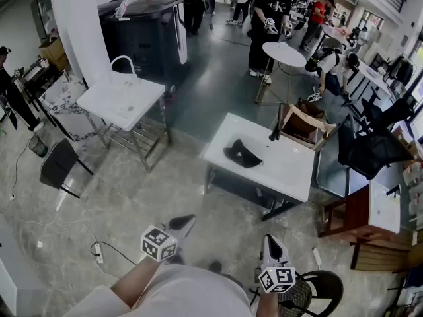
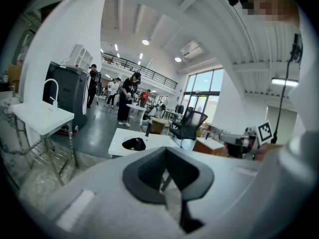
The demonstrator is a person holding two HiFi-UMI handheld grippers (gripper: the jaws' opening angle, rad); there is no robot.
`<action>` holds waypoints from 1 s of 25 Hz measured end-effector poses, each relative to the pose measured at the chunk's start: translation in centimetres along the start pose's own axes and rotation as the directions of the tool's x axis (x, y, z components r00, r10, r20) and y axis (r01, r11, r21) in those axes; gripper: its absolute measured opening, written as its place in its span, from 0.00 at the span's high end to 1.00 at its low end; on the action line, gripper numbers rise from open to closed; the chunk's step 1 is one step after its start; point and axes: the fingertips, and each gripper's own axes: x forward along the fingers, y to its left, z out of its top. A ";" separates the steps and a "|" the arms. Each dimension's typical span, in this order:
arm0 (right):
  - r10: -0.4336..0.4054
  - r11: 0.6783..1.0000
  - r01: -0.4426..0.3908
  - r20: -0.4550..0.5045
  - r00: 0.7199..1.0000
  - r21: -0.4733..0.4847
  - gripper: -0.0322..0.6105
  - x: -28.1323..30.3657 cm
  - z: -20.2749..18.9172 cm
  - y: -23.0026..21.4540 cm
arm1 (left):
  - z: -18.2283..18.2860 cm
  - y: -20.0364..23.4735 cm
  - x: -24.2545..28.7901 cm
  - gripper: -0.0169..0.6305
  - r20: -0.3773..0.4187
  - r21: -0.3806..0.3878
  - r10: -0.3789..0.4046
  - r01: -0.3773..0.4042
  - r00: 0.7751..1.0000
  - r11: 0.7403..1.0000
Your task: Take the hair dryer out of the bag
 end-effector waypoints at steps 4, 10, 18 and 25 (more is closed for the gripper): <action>0.005 1.000 -0.005 0.002 1.000 0.003 0.95 0.0 0.2 -0.2 | 0.2 -0.3 0.2 0.97 -0.002 0.000 0.003 -0.003 1.000 1.000; 0.012 1.000 -0.012 0.002 1.000 0.001 0.95 0.2 0.1 -0.5 | 0.0 -0.3 0.4 0.97 -0.001 -0.005 0.006 -0.006 1.000 1.000; 0.030 1.000 -0.030 -0.003 1.000 -0.004 0.95 0.3 0.3 -0.7 | 0.0 -0.8 0.7 0.97 -0.006 -0.009 0.013 -0.014 1.000 1.000; 0.040 0.999 -0.040 0.010 0.999 0.034 0.94 0.1 0.1 -2.3 | -0.4 -1.5 1.2 0.97 -0.010 -0.014 0.032 -0.032 0.999 0.999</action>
